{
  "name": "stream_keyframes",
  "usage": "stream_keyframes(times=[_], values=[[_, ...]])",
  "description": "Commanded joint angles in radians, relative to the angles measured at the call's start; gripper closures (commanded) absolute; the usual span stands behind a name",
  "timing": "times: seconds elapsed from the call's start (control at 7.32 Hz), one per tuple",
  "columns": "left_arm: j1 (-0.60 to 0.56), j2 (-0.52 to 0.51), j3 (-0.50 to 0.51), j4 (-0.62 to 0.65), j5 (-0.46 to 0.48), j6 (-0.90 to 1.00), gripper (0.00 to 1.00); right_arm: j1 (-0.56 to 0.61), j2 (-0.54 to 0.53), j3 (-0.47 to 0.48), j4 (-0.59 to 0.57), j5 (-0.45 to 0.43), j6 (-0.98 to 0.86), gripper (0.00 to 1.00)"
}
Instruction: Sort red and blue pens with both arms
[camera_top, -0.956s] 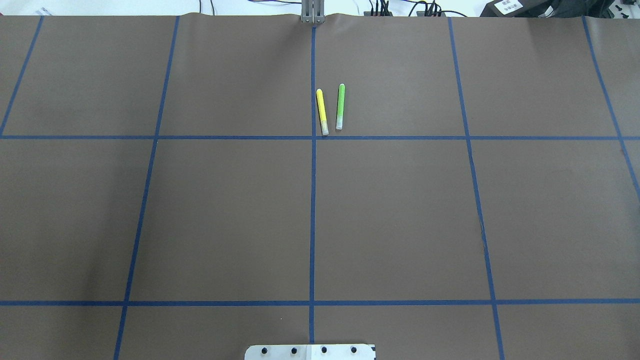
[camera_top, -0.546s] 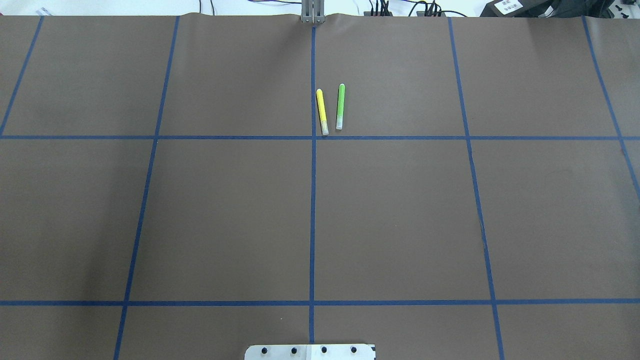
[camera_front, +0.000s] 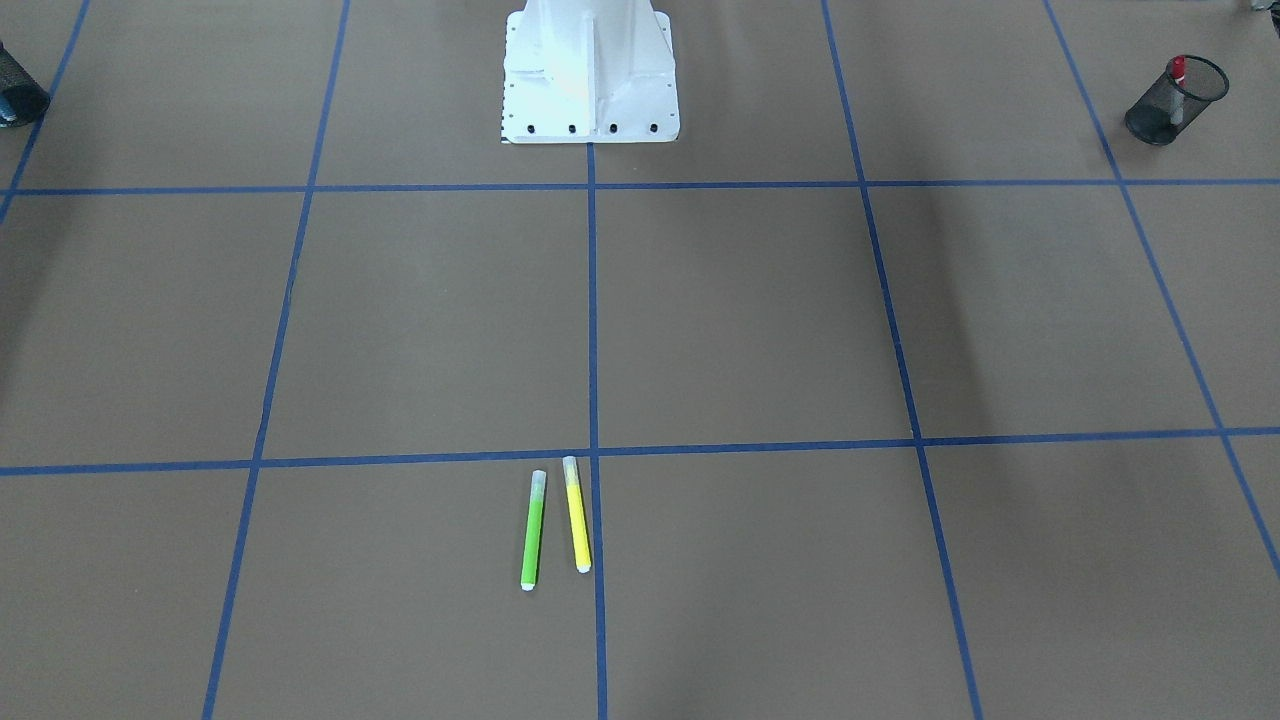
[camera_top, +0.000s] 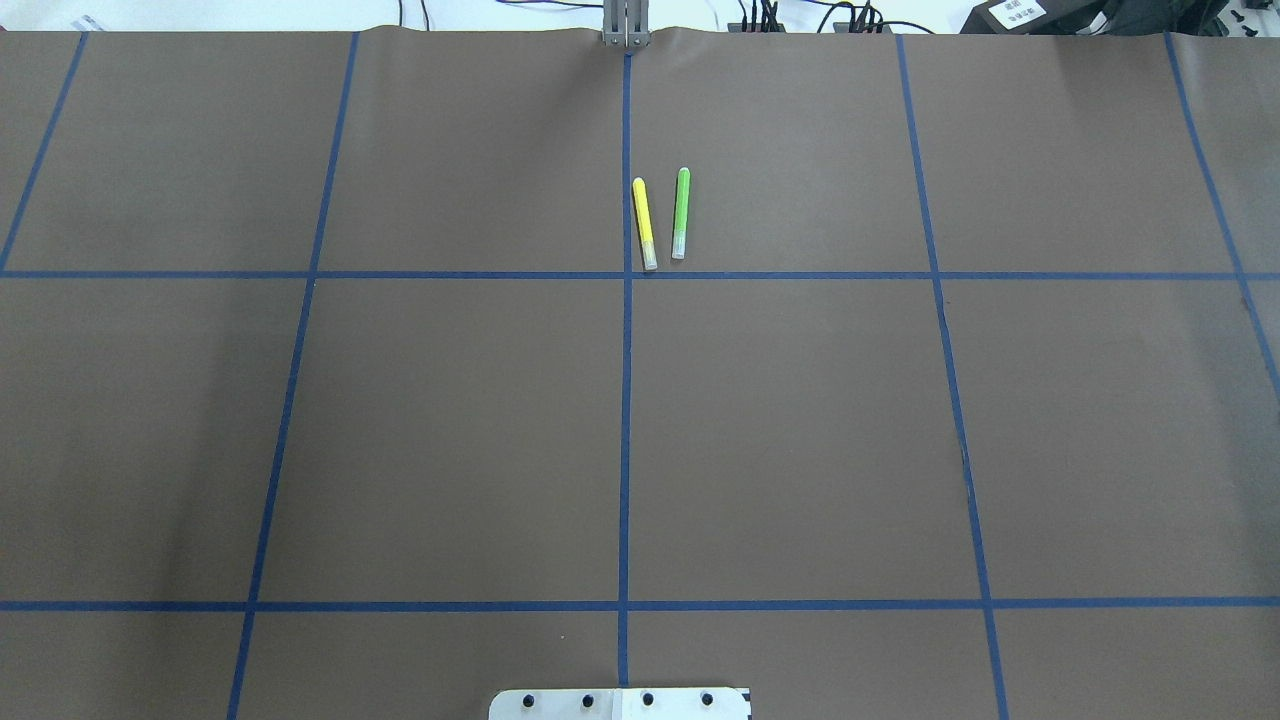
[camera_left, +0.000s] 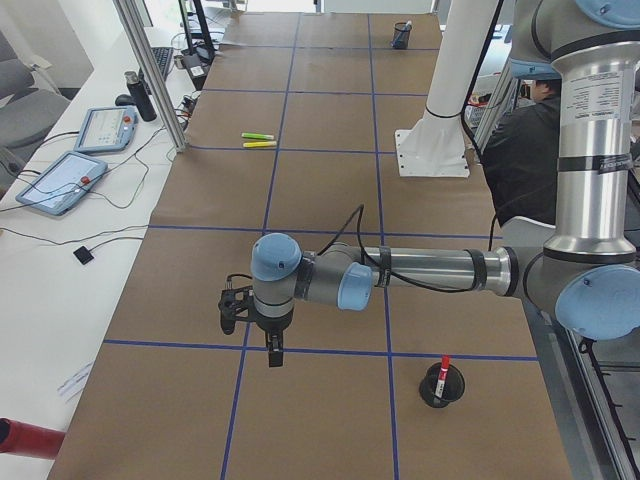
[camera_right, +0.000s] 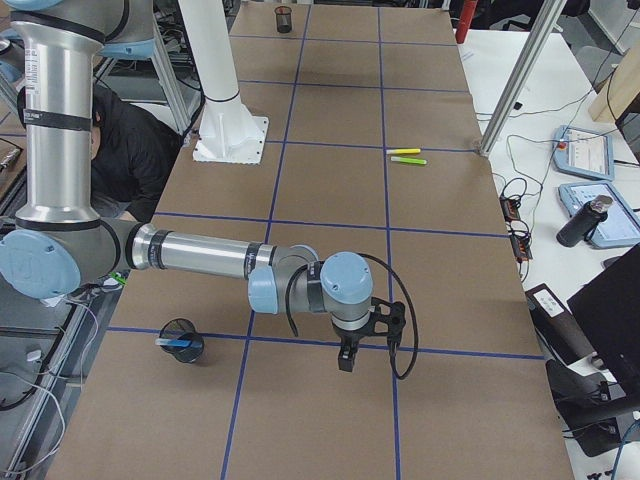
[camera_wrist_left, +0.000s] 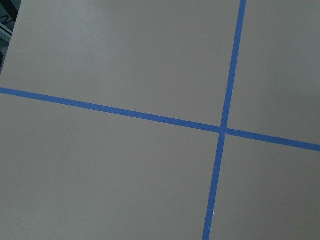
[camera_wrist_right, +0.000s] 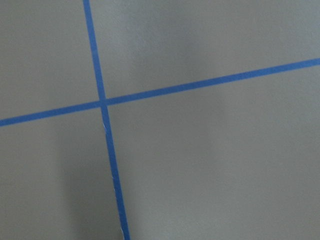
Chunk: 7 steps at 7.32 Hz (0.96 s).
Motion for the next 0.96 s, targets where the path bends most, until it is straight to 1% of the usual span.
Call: stream_keyframes(times=[0.0,0.14,0.27,0.41,0.68,0.82], values=[[0.027,0.006,-0.001,-0.006,0.023,-0.001,0.0,-0.024,0.122,0.083,-0.293,-0.012,0.006,0.01],[0.027,0.017,-0.001,-0.007,0.017,0.008,0.0,-0.024,0.103,0.105,-0.31,-0.005,-0.005,0.01],[0.024,0.021,-0.002,-0.01,0.013,0.01,0.0,-0.026,0.088,0.098,-0.272,0.0,-0.009,0.01],[0.022,0.021,-0.007,-0.009,0.011,0.01,0.0,-0.026,0.087,0.091,-0.263,0.0,-0.009,0.01],[0.019,0.04,-0.007,-0.012,-0.074,0.039,0.0,-0.026,0.055,0.091,-0.262,0.0,-0.055,0.01],[0.019,0.041,-0.005,-0.007,-0.075,0.077,0.0,-0.026,0.055,0.088,-0.262,0.0,-0.068,0.01]])
